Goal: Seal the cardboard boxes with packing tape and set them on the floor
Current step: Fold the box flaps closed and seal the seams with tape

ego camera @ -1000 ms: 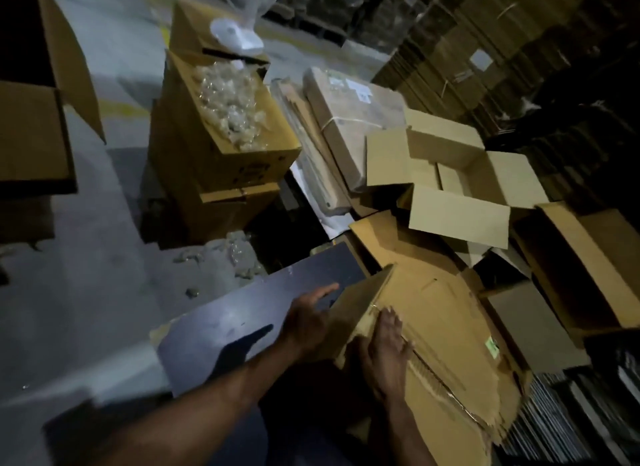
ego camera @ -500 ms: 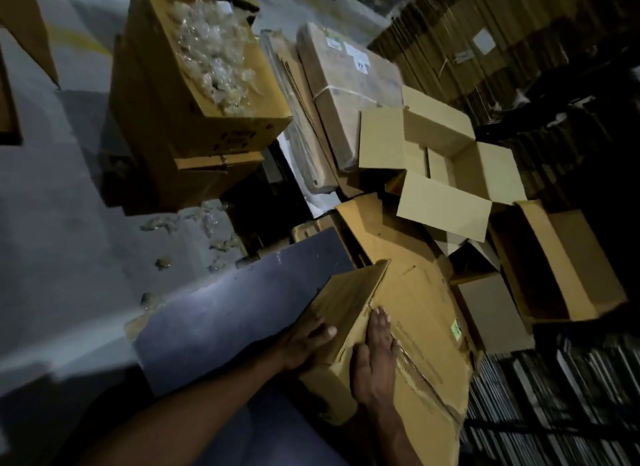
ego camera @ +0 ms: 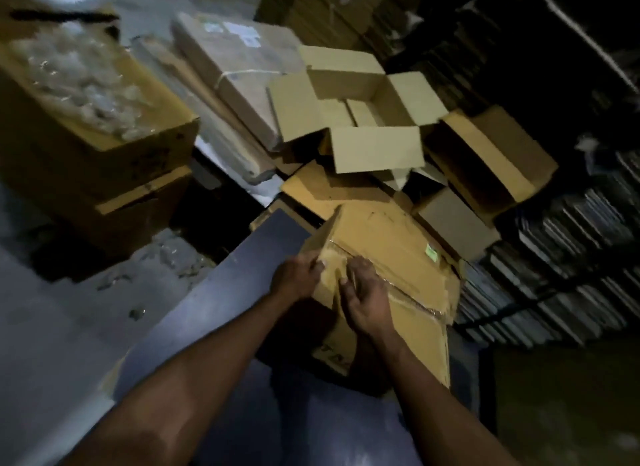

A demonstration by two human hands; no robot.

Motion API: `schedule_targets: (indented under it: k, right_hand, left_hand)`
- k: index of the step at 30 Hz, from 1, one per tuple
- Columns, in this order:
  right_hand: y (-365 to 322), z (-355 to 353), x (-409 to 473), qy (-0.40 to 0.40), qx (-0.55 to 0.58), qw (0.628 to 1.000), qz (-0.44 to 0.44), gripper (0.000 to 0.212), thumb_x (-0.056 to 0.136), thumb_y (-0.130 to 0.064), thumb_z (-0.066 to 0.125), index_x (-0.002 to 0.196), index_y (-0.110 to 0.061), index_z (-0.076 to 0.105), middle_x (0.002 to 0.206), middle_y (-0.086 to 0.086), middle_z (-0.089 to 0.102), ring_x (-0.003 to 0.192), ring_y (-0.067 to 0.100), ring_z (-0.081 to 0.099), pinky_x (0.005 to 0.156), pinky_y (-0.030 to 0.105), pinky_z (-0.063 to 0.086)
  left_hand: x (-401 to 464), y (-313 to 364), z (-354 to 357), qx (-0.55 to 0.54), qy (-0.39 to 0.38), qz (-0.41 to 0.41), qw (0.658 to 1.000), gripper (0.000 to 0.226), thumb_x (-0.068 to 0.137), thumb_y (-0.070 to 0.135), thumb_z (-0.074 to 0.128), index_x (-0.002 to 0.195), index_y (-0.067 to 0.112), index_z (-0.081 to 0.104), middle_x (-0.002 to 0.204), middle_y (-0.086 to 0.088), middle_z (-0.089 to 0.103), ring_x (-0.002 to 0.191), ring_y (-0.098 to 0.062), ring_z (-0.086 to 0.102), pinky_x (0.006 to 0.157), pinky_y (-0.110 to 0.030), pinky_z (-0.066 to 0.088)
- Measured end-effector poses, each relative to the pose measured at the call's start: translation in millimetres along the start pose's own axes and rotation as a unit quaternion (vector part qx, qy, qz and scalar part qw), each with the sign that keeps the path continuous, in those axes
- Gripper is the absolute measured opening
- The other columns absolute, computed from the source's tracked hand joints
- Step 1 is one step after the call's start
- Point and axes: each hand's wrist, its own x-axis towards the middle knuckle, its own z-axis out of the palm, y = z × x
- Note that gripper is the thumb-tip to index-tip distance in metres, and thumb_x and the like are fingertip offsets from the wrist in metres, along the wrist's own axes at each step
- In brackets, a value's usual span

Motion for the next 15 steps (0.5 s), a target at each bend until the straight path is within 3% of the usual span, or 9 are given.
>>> schedule_targets:
  k: [2, 4, 6, 7, 9, 11, 13, 15]
  right_hand:
    - [28, -23, -22, -0.031, -0.091, 0.993, 0.063, 0.06, 0.099, -0.057, 0.041, 0.152, -0.028, 0.046, 0.164, 0.005, 0.032, 0.154, 0.027, 0.023, 0.122, 0.055, 0.021]
    - [71, -47, -59, -0.025, -0.141, 0.974, 0.178, 0.067, 0.098, -0.067, 0.036, 0.154, -0.032, 0.04, 0.167, 0.009, 0.023, 0.155, 0.031, 0.015, 0.121, 0.058, 0.015]
    - [121, -63, -93, -0.009, -0.128, 0.945, 0.302, 0.069, 0.097, -0.073, 0.034, 0.155, -0.035, 0.035, 0.166, 0.016, 0.02, 0.153, 0.039, 0.013, 0.117, 0.066, 0.015]
    - [138, -69, -105, 0.001, -0.111, 0.939, 0.326, 0.072, 0.096, -0.076, 0.029, 0.153, -0.034, 0.035, 0.162, 0.02, 0.029, 0.149, 0.043, 0.021, 0.113, 0.067, 0.023]
    - [164, -74, -121, 0.007, -0.058, 0.946, 0.32, 0.074, 0.095, -0.072, 0.024, 0.147, -0.024, 0.046, 0.135, 0.023, 0.059, 0.129, 0.044, 0.049, 0.098, 0.055, 0.045]
    - [168, -73, -129, 0.006, -0.038, 0.954, 0.298, 0.055, 0.101, -0.054, 0.031, 0.132, -0.018, 0.058, 0.106, 0.019, 0.071, 0.102, 0.042, 0.066, 0.078, 0.043, 0.05]
    - [161, -70, -132, 0.017, -0.068, 0.959, 0.275, 0.039, 0.104, -0.044, 0.036, 0.12, -0.017, 0.06, 0.094, 0.019, 0.072, 0.088, 0.042, 0.067, 0.067, 0.041, 0.051]
    - [157, -62, -136, 0.011, -0.092, 0.964, 0.249, 0.034, 0.106, -0.04, 0.039, 0.115, -0.013, 0.058, 0.092, 0.021, 0.07, 0.084, 0.044, 0.066, 0.066, 0.044, 0.053]
  left_hand:
    - [-1, 13, -6, 0.0, 0.066, -0.027, 0.997, 0.039, 0.105, 0.044, 0.056, 0.132, 0.019, 0.069, 0.127, -0.013, 0.069, 0.117, -0.04, 0.062, 0.091, -0.043, 0.053]
    - [-11, 31, -4, 0.012, 0.13, -0.031, 0.991, 0.038, 0.103, 0.037, 0.058, 0.134, 0.017, 0.067, 0.13, -0.014, 0.067, 0.121, -0.041, 0.06, 0.096, -0.049, 0.05]
    - [-39, 47, 9, 0.043, 0.182, 0.035, 0.982, 0.044, 0.096, 0.037, 0.057, 0.134, 0.017, 0.067, 0.137, -0.012, 0.064, 0.127, -0.039, 0.056, 0.104, -0.053, 0.043]
    - [-56, 50, 20, 0.07, 0.192, 0.086, 0.975, 0.046, 0.092, 0.04, 0.057, 0.132, 0.02, 0.068, 0.142, -0.009, 0.061, 0.131, -0.035, 0.052, 0.107, -0.054, 0.039]
    - [-94, 57, 51, 0.127, 0.15, 0.171, 0.965, 0.047, 0.09, 0.049, 0.058, 0.13, 0.027, 0.069, 0.151, -0.005, 0.054, 0.14, -0.031, 0.043, 0.115, -0.057, 0.03]
    - [-120, 57, 83, 0.163, 0.056, 0.182, 0.968, 0.058, 0.093, 0.064, 0.045, 0.135, 0.03, 0.066, 0.162, -0.007, 0.041, 0.152, -0.031, 0.03, 0.122, -0.06, 0.017]
    - [-118, 50, 105, 0.192, -0.014, 0.155, 0.969, 0.076, 0.093, 0.074, 0.027, 0.149, 0.031, 0.055, 0.171, -0.012, 0.02, 0.16, -0.032, 0.007, 0.124, -0.063, -0.006]
    - [-92, 44, 109, 0.261, -0.031, 0.165, 0.951, 0.082, 0.091, 0.077, 0.018, 0.158, 0.036, 0.039, 0.173, -0.015, 0.002, 0.158, -0.038, -0.012, 0.119, -0.065, -0.017]
